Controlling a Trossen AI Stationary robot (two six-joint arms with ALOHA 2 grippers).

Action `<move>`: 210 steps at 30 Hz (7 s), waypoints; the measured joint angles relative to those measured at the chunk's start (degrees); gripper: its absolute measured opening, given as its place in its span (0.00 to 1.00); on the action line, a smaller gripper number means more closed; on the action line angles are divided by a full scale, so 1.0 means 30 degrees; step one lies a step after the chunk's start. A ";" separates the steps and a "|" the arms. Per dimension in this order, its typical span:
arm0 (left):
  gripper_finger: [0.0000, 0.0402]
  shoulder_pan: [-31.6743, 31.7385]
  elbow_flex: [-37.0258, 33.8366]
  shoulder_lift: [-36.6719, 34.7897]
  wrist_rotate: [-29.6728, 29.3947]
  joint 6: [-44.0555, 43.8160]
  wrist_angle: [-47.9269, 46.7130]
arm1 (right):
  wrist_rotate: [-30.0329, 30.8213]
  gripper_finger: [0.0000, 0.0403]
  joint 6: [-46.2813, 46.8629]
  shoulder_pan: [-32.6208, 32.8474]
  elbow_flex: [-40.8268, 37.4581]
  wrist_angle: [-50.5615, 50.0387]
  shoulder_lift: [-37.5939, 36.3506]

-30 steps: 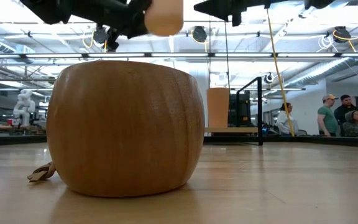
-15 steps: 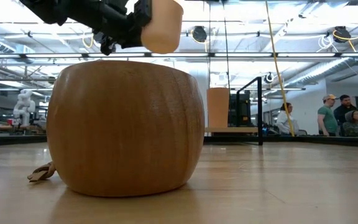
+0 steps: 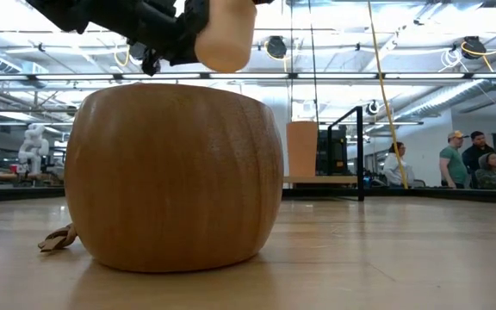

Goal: Stack small to large cups/mugs on shelf
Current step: Put the light pink mug on the shelf, then put the brown mug on the shelf

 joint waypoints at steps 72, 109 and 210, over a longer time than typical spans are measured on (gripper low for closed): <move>0.44 -0.4394 0.0000 -0.3408 -0.1805 0.4487 -0.6745 | -0.2395 0.00 0.6022 -0.9502 0.1962 0.0621 0.3270; 0.44 -0.4401 0.0000 -0.3388 -0.0816 0.4771 -0.6535 | -0.2409 0.02 0.4628 -1.0809 0.5242 -0.1580 0.8987; 0.44 -0.5082 0.0007 -0.3388 -0.0859 0.6385 -0.6717 | 0.0818 0.54 0.6433 -0.1729 0.2434 -0.4196 -0.1025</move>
